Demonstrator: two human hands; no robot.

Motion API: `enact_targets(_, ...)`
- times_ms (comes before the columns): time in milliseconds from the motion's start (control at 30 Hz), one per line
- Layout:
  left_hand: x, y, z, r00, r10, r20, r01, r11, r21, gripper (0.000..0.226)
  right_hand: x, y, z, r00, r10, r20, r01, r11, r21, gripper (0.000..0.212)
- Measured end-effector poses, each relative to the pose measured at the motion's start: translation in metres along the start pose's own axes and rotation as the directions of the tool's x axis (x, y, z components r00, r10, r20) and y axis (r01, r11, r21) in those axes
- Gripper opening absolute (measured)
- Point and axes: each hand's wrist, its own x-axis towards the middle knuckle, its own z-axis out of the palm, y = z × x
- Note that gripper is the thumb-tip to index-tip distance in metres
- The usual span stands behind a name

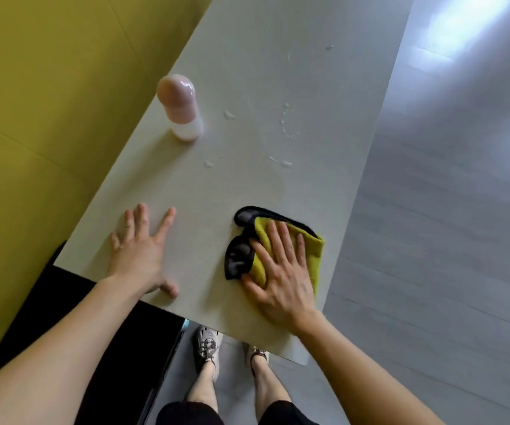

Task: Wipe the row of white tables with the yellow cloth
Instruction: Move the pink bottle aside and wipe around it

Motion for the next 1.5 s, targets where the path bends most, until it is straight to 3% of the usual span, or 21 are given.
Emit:
enact_targets(67, 0.001, 0.000, -0.001, 1.000, 0.007, -0.005, -0.007, 1.000, -0.002, 0.182, 0.042, 0.053, -0.011, 0.986, 0.136, -0.101, -0.136, 0.991, 0.005, 0.079)
enact_targets(167, 0.001, 0.001, -0.002, 1.000, 0.011, -0.007, -0.011, 1.000, -0.008, 0.181, 0.096, 0.113, -0.032, 0.940, 0.311, -0.139, -0.310, 0.950, 0.026, 0.082)
enact_targets(300, 0.002, 0.001, 0.000, 1.000, 0.005, -0.027, -0.006, 1.000, -0.007, 0.182, 0.068, 0.070, -0.018, 0.928, 0.335, -0.163, -0.326, 0.942, 0.082, 0.082)
enact_targets(367, 0.003, 0.000, 0.002, 0.999, 0.003, -0.046, -0.003, 1.000, -0.004, 0.182, 0.020, 0.006, 0.007, 0.967, 0.218, -0.133, -0.212, 0.976, 0.054, 0.081)
enact_targets(433, 0.004, -0.003, 0.003, 0.998, 0.017, -0.054, -0.017, 1.000, -0.003, 0.182, -0.020, -0.046, 0.023, 0.999, -0.019, -0.032, 0.021, 0.999, 0.035, 0.078)
enact_targets(533, 0.003, -0.005, 0.003, 0.996, 0.029, -0.080, -0.029, 1.000, 0.006, 0.182, -0.022, -0.036, 0.016, 0.984, -0.172, -0.035, 0.174, 0.982, 0.067, 0.073)
enact_targets(600, 0.002, -0.004, 0.001, 0.996, 0.031, -0.086, -0.030, 1.000, 0.008, 0.181, -0.013, 0.004, 0.007, 0.993, -0.092, -0.073, 0.097, 0.993, 0.063, 0.068)
enact_targets(700, 0.000, -0.004, -0.002, 0.995, 0.049, -0.086, -0.046, 0.998, 0.037, 0.180, -0.028, 0.047, 0.003, 0.970, 0.179, -0.162, -0.165, 0.982, 0.096, 0.065)
enact_targets(800, -0.003, -0.014, 0.000, 0.990, 0.095, -0.103, -0.087, 0.993, 0.084, 0.175, -0.047, -0.001, 0.018, 0.906, 0.365, -0.214, -0.357, 0.931, 0.076, 0.075)
enact_targets(933, -0.003, -0.020, 0.005, 0.983, 0.145, -0.112, -0.135, 0.986, 0.095, 0.167, -0.030, -0.113, 0.038, 0.959, 0.257, -0.122, -0.254, 0.966, 0.045, 0.079)
enact_targets(1000, -0.002, -0.017, 0.005, 0.984, 0.139, -0.113, -0.129, 0.987, 0.091, 0.166, -0.024, -0.127, 0.038, 0.958, 0.260, -0.119, -0.249, 0.963, 0.103, 0.075)
enact_targets(1133, -0.002, -0.015, 0.005, 0.983, 0.133, -0.126, -0.121, 0.988, 0.093, 0.170, -0.071, -0.073, 0.035, 0.971, 0.204, -0.123, -0.193, 0.976, 0.097, 0.070)
enact_targets(1300, -0.006, -0.025, 0.004, 0.976, 0.154, -0.154, -0.141, 0.986, 0.094, 0.165, -0.096, 0.001, 0.026, 0.912, 0.385, -0.144, -0.385, 0.923, 0.029, 0.078)
enact_targets(1400, -0.006, -0.047, -0.007, 0.970, 0.215, -0.109, -0.210, 0.976, 0.060, 0.150, -0.089, -0.045, 0.033, 0.905, 0.410, -0.113, -0.415, 0.910, -0.023, 0.087)
enact_targets(1500, -0.007, -0.082, -0.019, 0.960, 0.262, -0.098, -0.267, 0.963, -0.040, 0.123, -0.059, -0.130, 0.051, 0.961, 0.267, -0.075, -0.267, 0.964, 0.011, 0.087)
